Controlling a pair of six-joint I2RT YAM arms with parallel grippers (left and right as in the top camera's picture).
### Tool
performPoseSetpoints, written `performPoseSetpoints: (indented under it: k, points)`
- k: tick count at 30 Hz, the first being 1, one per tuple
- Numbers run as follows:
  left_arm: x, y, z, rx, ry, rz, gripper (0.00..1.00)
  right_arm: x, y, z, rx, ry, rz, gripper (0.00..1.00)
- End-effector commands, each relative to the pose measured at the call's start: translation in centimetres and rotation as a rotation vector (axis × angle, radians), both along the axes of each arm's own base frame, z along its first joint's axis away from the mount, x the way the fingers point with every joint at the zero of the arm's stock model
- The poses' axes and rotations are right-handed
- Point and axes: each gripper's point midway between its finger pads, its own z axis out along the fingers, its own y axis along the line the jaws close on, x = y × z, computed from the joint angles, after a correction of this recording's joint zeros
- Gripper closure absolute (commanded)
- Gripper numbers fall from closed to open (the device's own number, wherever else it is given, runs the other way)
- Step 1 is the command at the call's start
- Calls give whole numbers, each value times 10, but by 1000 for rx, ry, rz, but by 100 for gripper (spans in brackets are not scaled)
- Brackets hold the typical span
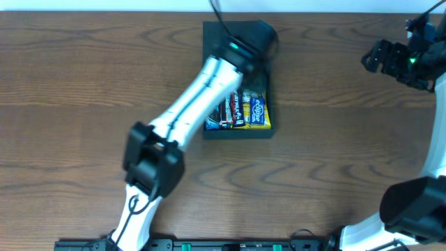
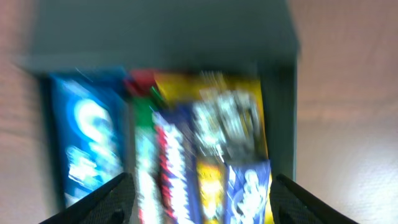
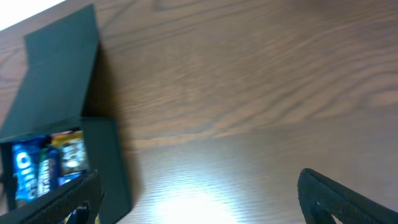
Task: Pack container
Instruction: 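Lower the Eclipse tin into the box and release it, then bring both grippers to the box lid's back edge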
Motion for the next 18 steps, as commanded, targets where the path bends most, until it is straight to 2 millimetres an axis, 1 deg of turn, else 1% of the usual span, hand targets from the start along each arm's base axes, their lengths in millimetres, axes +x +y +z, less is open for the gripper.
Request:
performPoseSetpoints:
  k: [1,2,3,4,5,7,8,9,10,12,16,17,18]
  points:
    - [45,62,30,-81,-57,132,29,15,30,-18,102,20,84,1]
    - [55,77,27,-112,-43,163,29,19,40,-24,123,27,111,1]
    - [67,98,22,-142,-32,204,31,25,55,-32,144,32,158,3]
    - [77,117,18,-163,-25,242,38,32,72,-40,163,35,210,12]
    - [82,128,15,-169,-23,264,46,36,82,-46,173,41,233,20]
    - [94,155,8,-172,-25,318,66,45,104,-60,187,49,284,56]
    - [97,164,6,-174,-24,336,76,50,114,-68,187,53,306,73]
    - [101,173,-1,-178,-17,353,88,55,123,-76,190,58,318,91]
    - [103,178,-5,-195,-5,361,94,60,130,-84,197,63,321,99]
    - [107,176,-17,-247,25,353,94,71,141,-99,220,75,301,99]
    - [120,153,-43,-390,74,303,94,89,156,-128,319,92,264,99]
    - [122,151,-51,-397,84,322,95,91,158,-132,343,99,256,99]
    - [126,150,-63,-401,99,352,94,94,160,-142,368,117,228,99]
